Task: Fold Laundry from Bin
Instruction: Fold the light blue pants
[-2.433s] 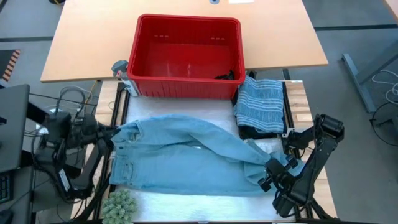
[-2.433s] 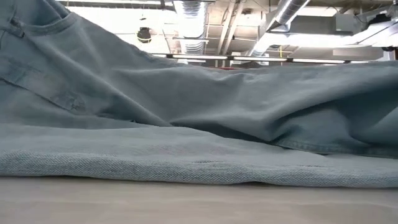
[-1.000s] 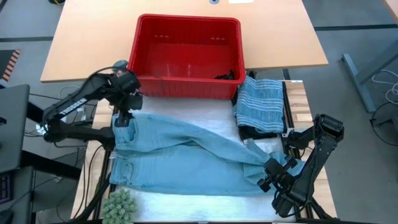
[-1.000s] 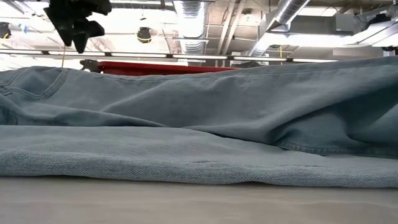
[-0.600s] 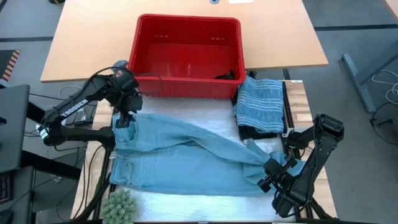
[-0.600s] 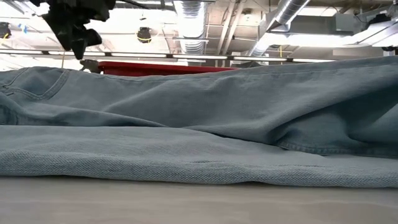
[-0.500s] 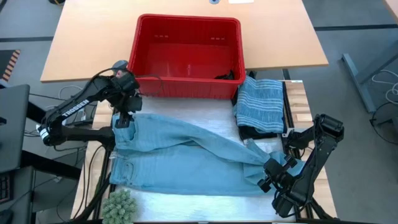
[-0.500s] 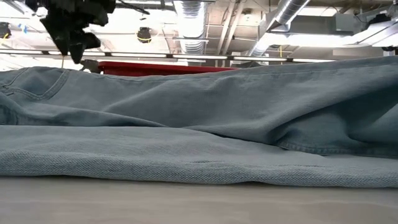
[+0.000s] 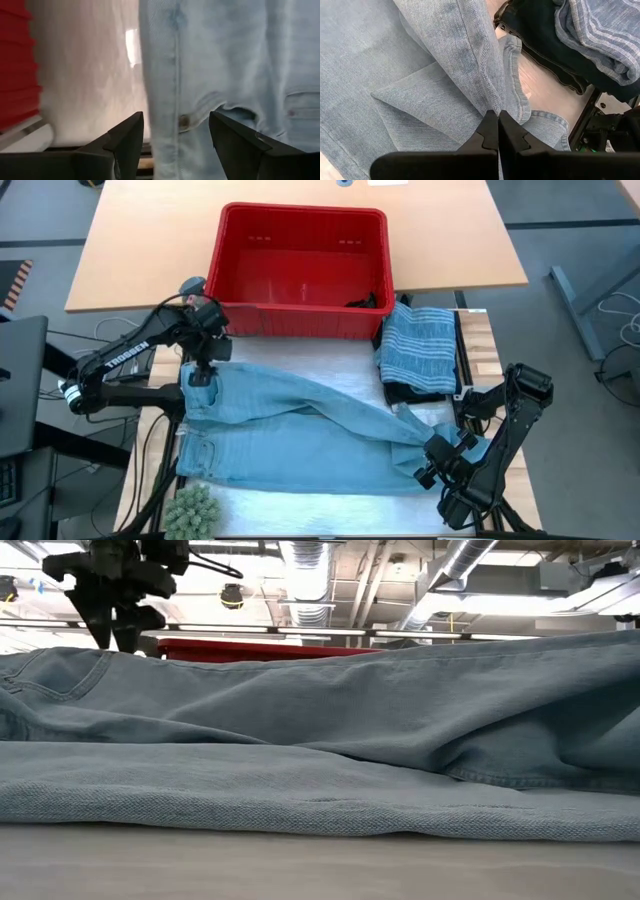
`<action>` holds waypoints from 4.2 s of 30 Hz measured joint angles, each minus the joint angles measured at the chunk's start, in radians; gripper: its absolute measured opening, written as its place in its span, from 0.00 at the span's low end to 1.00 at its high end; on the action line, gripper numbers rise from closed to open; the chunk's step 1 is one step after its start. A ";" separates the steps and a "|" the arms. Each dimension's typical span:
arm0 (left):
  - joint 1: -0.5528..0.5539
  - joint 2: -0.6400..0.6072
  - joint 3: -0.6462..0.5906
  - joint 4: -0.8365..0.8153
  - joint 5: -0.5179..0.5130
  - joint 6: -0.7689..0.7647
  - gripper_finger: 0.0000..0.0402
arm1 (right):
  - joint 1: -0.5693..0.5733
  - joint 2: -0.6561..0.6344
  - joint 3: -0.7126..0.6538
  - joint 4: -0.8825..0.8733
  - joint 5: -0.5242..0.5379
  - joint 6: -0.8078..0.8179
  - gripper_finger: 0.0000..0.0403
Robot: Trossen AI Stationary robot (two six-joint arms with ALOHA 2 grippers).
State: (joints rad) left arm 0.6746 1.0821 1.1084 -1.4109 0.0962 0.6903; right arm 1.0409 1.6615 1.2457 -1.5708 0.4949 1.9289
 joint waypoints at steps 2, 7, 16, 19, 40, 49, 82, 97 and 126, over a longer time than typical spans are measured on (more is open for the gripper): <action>0.000 0.000 0.000 0.000 -0.030 0.026 0.53 | 0.000 0.000 0.000 0.000 0.000 0.000 0.05; 0.002 0.000 0.000 0.005 -0.085 0.027 0.54 | 0.000 0.000 0.000 0.000 0.000 0.000 0.05; 0.077 -0.002 -0.078 0.011 -0.086 0.016 0.54 | 0.000 0.000 0.000 0.000 0.000 -0.025 0.05; 0.078 -0.003 -0.117 0.020 -0.075 0.014 0.54 | 0.000 0.000 0.000 0.000 0.000 -0.031 0.05; -0.010 -0.003 -0.051 0.006 -0.231 -0.201 0.02 | -0.007 -0.020 0.012 0.001 0.022 -0.013 0.05; -0.240 -0.008 -0.050 -0.033 -0.255 -0.436 0.01 | -0.003 -0.119 0.100 -0.001 0.086 -0.148 0.05; -1.296 0.095 0.163 -0.158 -0.504 -1.322 0.00 | 0.187 -0.234 0.361 0.001 0.308 -0.281 0.05; -1.535 0.146 0.118 -0.159 -0.427 -1.513 0.00 | 0.301 -0.104 0.336 0.047 0.122 -0.004 0.05; -1.698 0.146 -0.142 0.084 -0.165 -1.511 0.03 | 0.318 -0.018 0.335 0.015 -0.027 0.090 0.05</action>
State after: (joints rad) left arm -1.0232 1.2285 0.9668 -1.3273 -0.0686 -0.8204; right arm 1.3590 1.6440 1.5810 -1.5562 0.4683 2.0186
